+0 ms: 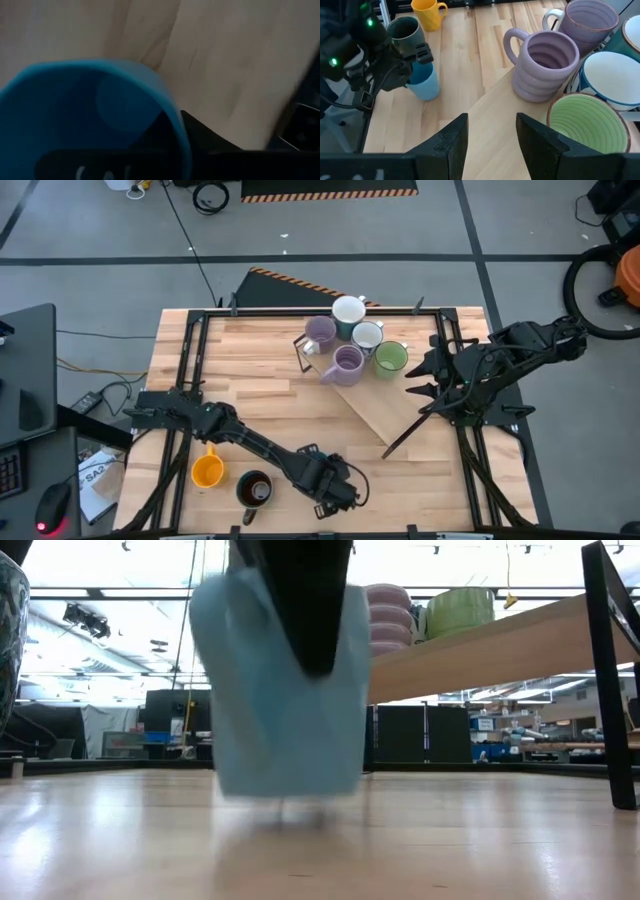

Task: Place coffee mugs
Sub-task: Put the light blue mug on the shelf

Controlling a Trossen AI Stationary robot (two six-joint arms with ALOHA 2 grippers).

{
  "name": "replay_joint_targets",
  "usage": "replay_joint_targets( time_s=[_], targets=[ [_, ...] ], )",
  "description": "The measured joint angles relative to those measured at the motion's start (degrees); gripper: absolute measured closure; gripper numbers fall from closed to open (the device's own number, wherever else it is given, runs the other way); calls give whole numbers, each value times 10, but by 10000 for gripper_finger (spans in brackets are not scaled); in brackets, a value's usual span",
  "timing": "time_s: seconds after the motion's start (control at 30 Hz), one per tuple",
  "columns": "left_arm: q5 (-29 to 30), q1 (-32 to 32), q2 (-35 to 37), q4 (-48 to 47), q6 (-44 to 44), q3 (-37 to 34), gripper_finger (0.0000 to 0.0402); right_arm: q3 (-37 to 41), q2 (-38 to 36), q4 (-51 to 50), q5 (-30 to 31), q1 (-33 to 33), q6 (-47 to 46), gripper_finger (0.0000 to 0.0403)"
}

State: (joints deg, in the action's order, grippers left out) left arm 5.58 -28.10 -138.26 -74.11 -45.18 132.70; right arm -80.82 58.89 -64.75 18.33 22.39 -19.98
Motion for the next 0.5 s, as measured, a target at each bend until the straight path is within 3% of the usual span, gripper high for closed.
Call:
replay_joint_targets(
  time_s=[0.5],
  targets=[
    [-62, 104, 142, 30, 141, 2, 376, 0, 0, -6, 13, 0, 0, 231]
  ],
)
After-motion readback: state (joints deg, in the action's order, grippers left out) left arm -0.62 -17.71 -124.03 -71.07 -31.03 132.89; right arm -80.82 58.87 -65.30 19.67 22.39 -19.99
